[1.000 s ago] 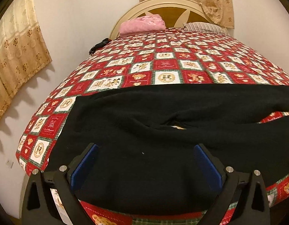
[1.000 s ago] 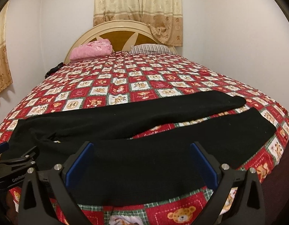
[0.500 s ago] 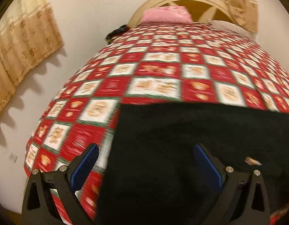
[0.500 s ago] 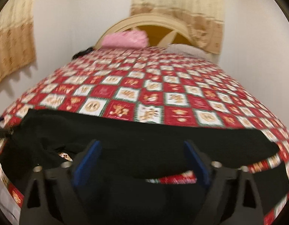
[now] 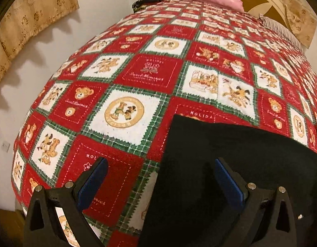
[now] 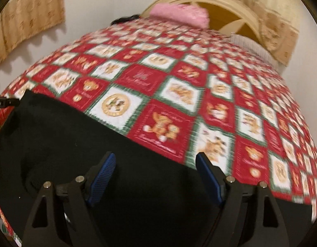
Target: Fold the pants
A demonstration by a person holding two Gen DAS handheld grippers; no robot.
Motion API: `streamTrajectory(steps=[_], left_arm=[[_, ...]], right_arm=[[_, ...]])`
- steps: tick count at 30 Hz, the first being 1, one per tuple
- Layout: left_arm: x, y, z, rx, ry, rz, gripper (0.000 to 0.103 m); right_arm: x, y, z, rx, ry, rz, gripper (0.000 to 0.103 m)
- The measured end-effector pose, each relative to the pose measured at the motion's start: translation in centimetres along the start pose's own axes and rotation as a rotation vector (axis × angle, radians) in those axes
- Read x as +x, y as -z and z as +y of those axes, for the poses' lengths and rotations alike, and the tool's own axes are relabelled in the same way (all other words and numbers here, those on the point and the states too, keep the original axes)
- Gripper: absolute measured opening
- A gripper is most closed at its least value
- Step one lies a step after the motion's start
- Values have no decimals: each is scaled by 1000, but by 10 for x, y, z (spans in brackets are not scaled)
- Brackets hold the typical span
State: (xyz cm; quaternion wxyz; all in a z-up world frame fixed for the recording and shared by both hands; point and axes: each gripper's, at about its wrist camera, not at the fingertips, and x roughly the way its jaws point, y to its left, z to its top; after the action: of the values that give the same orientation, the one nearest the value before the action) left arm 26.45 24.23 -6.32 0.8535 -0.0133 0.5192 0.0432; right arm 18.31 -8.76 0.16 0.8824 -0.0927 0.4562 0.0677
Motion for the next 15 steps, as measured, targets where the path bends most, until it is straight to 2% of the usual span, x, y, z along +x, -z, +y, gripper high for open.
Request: streamTrajectory(steps=[3, 6, 7, 9, 10, 11, 12, 14, 15], left_arm=[[-12, 1, -3, -3, 5, -36, 102], [-25, -1, -13, 27, 40, -53, 102], [-28, -3, -18, 37, 56, -49, 102], [-28, -6, -25, 49, 80, -38, 102], [-26, -8, -29, 52, 98, -26, 102], [-24, -8, -31, 53, 110, -14, 102], [-20, -10, -34, 49, 129, 9, 102], [-12, -12, -38, 24, 169, 61, 102], [-8, -12, -38, -3, 216, 100, 102]], right_arm=[[20, -8, 8, -68, 20, 38, 83], [37, -12, 13, -109, -5, 71, 82], [43, -12, 15, -129, -15, 92, 81], [44, -11, 17, -151, -42, 78, 74], [43, -10, 17, -158, -76, 78, 56], [43, -10, 17, -160, -132, 86, 33], [41, -10, 18, -156, -191, 96, 25], [37, -8, 23, -184, -182, 93, 12], [33, -7, 26, -196, -177, 90, 11]])
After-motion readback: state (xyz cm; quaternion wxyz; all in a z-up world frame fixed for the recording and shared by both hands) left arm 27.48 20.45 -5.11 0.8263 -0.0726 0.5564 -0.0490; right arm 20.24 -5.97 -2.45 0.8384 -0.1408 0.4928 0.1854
